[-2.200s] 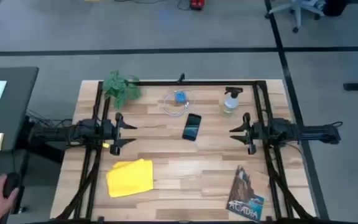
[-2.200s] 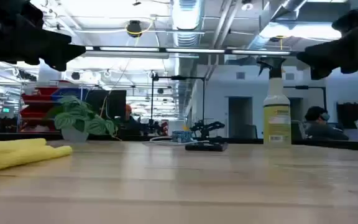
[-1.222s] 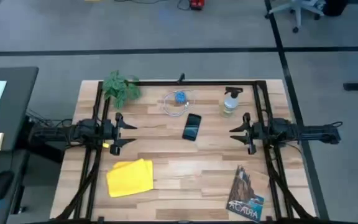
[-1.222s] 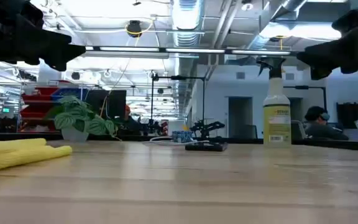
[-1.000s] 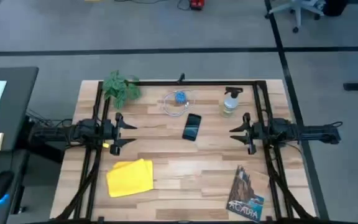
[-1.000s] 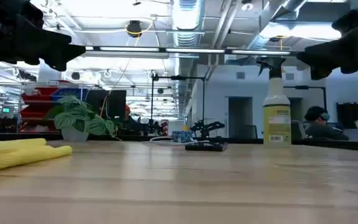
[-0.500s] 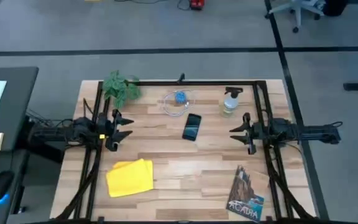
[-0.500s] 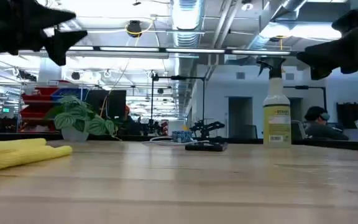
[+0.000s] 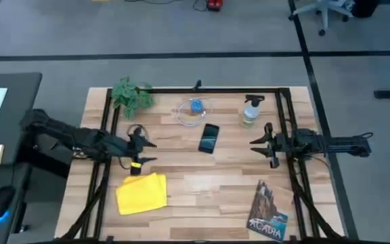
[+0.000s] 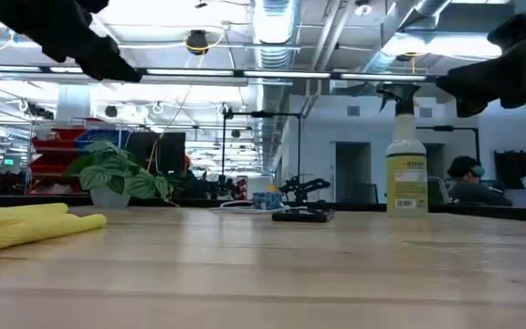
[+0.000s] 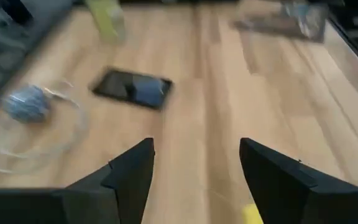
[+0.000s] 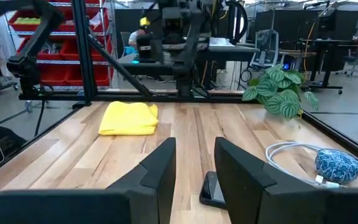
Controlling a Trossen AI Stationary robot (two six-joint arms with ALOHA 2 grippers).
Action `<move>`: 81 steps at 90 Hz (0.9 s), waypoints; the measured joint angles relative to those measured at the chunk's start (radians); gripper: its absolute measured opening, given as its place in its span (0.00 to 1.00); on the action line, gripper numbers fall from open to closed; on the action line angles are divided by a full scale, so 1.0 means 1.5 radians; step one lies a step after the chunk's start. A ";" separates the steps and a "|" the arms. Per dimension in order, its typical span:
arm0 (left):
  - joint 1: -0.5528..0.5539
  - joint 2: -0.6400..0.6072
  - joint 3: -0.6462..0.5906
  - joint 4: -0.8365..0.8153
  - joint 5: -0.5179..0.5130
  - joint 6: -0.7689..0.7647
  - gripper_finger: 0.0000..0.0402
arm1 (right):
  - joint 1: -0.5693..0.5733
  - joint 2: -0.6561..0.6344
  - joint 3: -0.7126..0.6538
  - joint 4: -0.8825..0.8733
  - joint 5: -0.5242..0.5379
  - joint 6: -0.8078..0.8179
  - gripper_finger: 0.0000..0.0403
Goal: Apply microfiber cloth
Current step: Move the yellow microfiber cloth to the center
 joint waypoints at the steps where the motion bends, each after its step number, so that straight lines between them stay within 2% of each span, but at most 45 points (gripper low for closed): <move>1: -0.003 0.009 0.004 -0.001 0.010 0.003 0.54 | 0.000 0.000 0.000 0.000 0.000 0.000 0.24; 8: -0.034 0.075 0.037 -0.018 0.095 0.037 0.54 | 0.000 0.000 0.000 0.000 0.000 0.000 0.24; 13: -0.073 0.116 0.066 -0.054 0.116 0.042 0.54 | 0.000 0.000 0.000 0.000 0.000 0.002 0.24; 26: -0.178 0.206 0.126 -0.127 0.080 -0.052 0.54 | 0.000 0.000 0.000 0.000 0.000 0.002 0.24; 35: -0.247 0.266 0.123 -0.134 0.055 -0.147 0.54 | 0.000 0.000 0.000 0.000 0.000 0.002 0.24; 45: -0.303 0.344 0.111 -0.137 0.025 -0.209 0.54 | 0.000 0.000 0.000 0.000 0.000 0.002 0.24; 58: -0.326 0.436 0.097 -0.127 -0.073 -0.305 0.54 | 0.000 0.000 0.000 0.000 0.000 0.002 0.24; 73: -0.321 0.498 0.075 -0.045 -0.090 -0.326 0.53 | 0.000 0.000 0.000 0.000 0.000 0.002 0.24; 81: -0.305 0.516 0.075 -0.004 -0.081 -0.320 0.46 | 0.000 0.000 0.000 0.000 0.000 0.002 0.24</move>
